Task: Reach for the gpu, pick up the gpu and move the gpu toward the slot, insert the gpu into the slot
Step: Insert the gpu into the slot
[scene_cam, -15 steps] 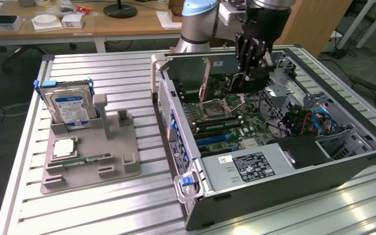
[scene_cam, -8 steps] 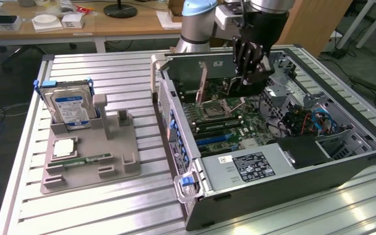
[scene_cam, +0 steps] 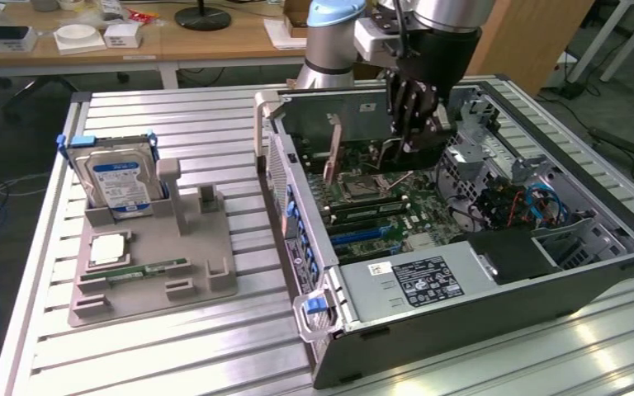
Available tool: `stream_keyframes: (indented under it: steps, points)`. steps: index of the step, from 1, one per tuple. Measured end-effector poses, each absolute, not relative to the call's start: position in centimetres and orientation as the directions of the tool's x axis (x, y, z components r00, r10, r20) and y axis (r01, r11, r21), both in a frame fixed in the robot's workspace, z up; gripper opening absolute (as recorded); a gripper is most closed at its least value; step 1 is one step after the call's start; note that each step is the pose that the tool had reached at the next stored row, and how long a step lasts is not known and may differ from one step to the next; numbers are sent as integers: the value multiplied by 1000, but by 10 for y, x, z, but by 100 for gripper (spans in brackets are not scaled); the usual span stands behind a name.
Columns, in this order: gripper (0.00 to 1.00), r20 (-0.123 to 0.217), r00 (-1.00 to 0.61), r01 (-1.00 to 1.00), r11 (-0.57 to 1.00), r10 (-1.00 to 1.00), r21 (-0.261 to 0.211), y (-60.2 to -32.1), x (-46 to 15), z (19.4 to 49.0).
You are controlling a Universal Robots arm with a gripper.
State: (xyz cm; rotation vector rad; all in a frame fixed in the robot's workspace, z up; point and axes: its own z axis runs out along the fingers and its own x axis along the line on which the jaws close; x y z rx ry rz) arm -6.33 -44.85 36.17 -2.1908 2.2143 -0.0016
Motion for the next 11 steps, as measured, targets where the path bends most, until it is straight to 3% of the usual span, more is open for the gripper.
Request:
stream_keyframes:
  steps: [11]
  points:
    - [26, -18, -9, -1000, 9, -1000, -19, -449, -68, 342]
